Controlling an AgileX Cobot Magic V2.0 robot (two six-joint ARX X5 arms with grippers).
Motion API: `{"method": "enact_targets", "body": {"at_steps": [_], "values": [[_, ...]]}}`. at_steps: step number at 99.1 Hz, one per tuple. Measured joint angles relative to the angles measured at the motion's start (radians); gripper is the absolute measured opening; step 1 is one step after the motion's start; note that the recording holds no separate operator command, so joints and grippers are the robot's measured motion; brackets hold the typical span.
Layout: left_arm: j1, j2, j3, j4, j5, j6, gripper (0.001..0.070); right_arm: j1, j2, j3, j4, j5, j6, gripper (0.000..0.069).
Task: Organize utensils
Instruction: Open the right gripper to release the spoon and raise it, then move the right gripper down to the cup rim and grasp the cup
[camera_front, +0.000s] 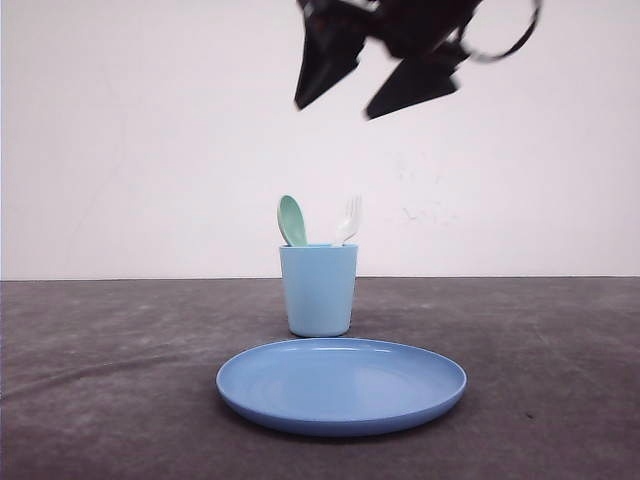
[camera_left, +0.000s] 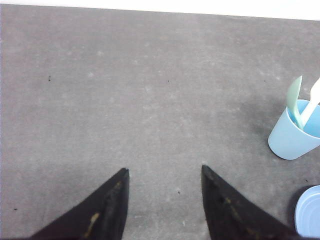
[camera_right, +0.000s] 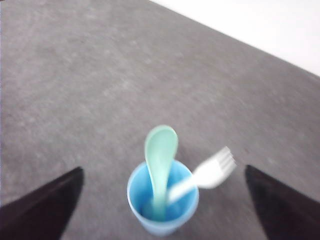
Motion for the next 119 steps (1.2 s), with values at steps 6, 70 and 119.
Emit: {"method": "enact_targets", "body": {"at_steps": [6,70,119], "values": [[0.000,0.000,0.000,0.000,0.000,0.000,0.0270,-0.001,-0.036,0.000,-0.066,0.005,0.006,0.0681],[0.000,0.000,0.000,-0.001,0.000,0.000,0.0270,-0.033,-0.099,-0.263,-0.056,0.023,0.053,0.0681],[0.000,0.000,0.000,-0.004,0.000,0.000,0.0270,-0.069,0.154,-0.335,0.372,-0.104,0.108,0.0681]]}}
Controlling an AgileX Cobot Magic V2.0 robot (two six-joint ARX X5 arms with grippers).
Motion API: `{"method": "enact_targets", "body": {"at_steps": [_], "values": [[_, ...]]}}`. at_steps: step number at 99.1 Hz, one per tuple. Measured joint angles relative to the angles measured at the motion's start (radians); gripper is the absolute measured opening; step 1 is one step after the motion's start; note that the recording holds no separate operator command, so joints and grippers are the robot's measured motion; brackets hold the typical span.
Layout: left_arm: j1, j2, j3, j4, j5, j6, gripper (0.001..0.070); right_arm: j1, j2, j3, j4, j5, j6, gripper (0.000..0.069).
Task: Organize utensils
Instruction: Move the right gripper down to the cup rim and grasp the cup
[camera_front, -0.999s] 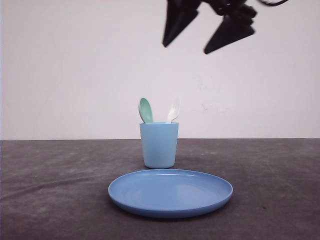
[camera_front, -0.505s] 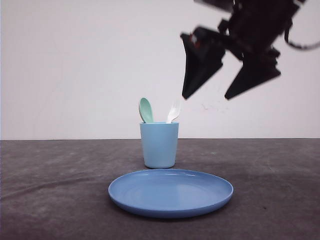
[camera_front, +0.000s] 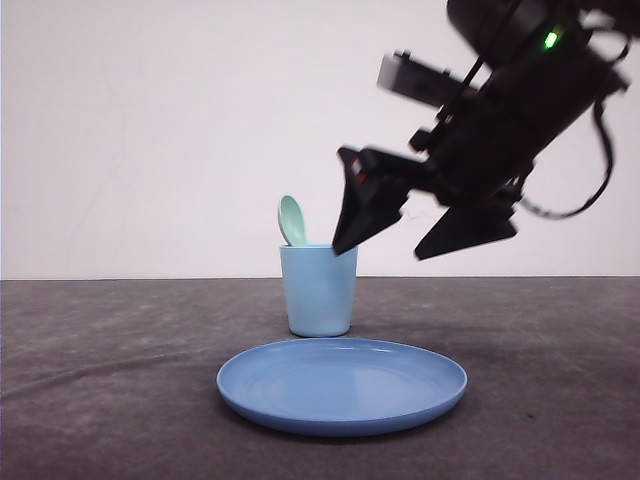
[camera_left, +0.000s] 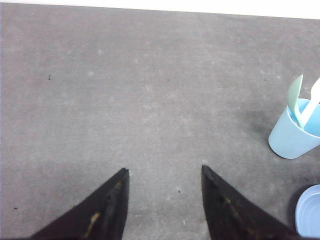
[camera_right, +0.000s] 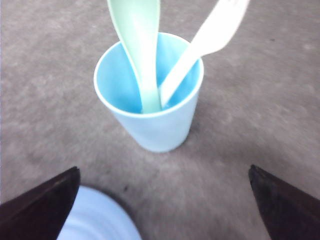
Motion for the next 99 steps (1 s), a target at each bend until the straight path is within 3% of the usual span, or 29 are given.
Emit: {"method": "enact_targets", "body": {"at_steps": [15,54,99], "values": [[0.000,0.000,0.000,0.000,0.000,0.000,0.0270,0.000,0.077,0.003,0.102,-0.035,0.003,0.0681],[0.000,0.000,0.000,0.000,0.000,0.000,0.0270,0.000,0.248,0.161,0.103,-0.054,0.003,0.0681],[0.000,0.000,0.000,-0.001,0.000,0.000,0.0270,0.000,0.335,0.295,0.072,-0.055,0.003,0.0680]]}}
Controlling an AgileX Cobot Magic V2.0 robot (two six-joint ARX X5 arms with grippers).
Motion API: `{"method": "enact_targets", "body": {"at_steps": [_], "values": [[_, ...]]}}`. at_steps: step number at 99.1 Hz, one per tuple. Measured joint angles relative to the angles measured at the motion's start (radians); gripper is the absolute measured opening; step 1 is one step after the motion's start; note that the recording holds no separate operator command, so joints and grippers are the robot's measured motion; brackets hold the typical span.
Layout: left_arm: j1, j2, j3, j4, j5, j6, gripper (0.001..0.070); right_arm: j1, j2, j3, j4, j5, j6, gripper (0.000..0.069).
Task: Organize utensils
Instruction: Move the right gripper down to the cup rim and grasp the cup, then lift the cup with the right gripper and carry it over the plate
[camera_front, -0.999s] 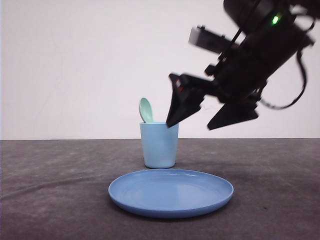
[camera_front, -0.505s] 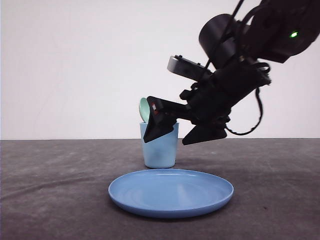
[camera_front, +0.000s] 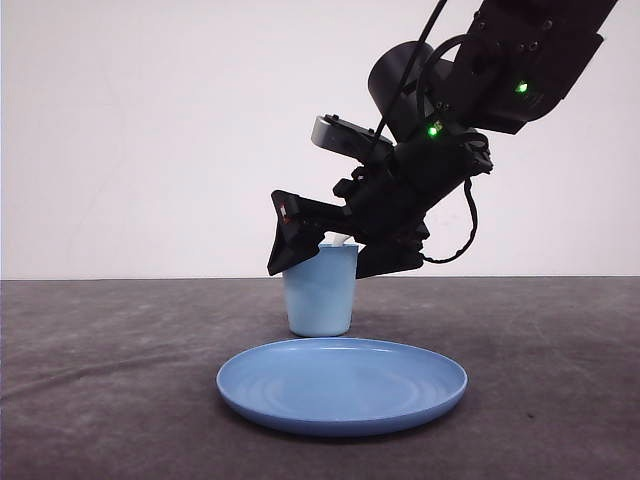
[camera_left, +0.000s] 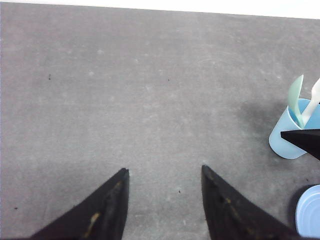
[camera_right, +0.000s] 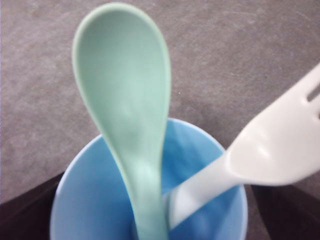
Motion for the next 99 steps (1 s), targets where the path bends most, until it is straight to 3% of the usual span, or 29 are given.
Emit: {"method": "enact_targets", "body": {"at_steps": [21,33,37,73,99], "values": [[0.000,0.000,0.000,0.000,0.000,0.000,0.0270,0.000,0.003,0.000,-0.011,0.000,-0.001,0.0670],[0.000,0.000,0.000,0.000,0.000,0.000,0.0270,0.000,0.003,0.000,-0.011,0.000,-0.005,0.0480],[0.000,0.000,0.000,0.000,0.000,0.000,0.0270,0.000,0.003,0.000,-0.011,0.000,-0.008,0.0452],[0.000,0.000,0.000,0.000,0.000,0.000,0.0270,0.000,-0.012,0.001,-0.048,-0.015,-0.011,0.0434],[0.000,0.000,0.000,0.000,0.000,0.001,0.0270,0.027,-0.185,0.001,-0.200,-0.017,-0.022,0.0433]]}}
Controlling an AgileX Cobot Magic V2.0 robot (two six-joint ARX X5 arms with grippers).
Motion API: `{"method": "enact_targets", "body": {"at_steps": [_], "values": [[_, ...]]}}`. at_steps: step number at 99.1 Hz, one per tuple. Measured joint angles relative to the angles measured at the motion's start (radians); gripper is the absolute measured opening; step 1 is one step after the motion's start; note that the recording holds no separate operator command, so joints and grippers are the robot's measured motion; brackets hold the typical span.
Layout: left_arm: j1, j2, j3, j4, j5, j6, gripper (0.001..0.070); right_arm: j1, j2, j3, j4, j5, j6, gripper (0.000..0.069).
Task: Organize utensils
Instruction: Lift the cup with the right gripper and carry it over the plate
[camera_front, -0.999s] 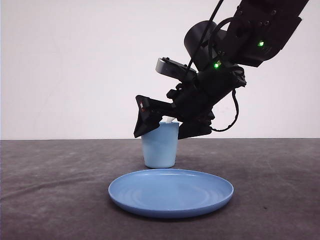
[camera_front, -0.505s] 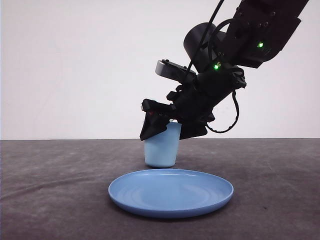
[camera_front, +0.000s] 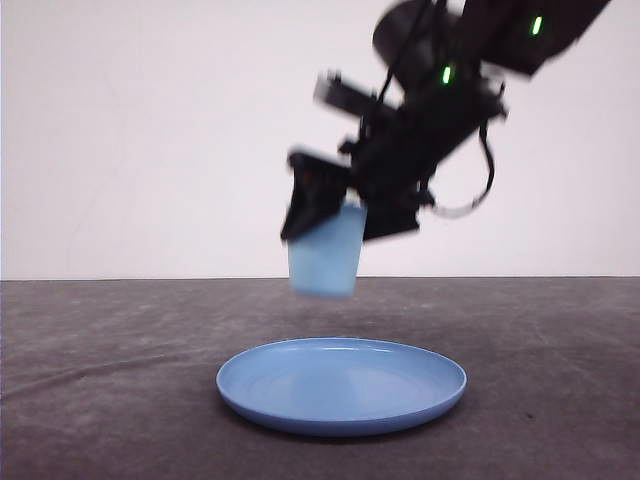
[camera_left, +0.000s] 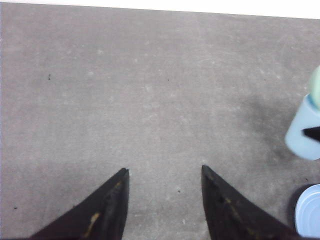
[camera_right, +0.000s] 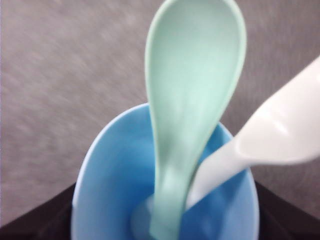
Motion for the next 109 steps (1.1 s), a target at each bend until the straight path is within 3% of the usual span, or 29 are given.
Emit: {"method": "enact_targets", "body": {"at_steps": [21,68,109], "values": [[0.000,0.000,0.000,0.000,0.000,0.010,0.0270,0.066,-0.177,-0.026,-0.127,0.119,-0.040,0.0433],[0.000,0.000,0.000,0.000,0.000,0.010,0.0270,0.237,-0.563,-0.353,-0.131,0.280,-0.056,0.0433],[0.000,0.000,0.000,0.000,0.000,0.011,0.0270,0.262,-0.568,-0.635,0.178,0.281,-0.006,0.0432]]}}
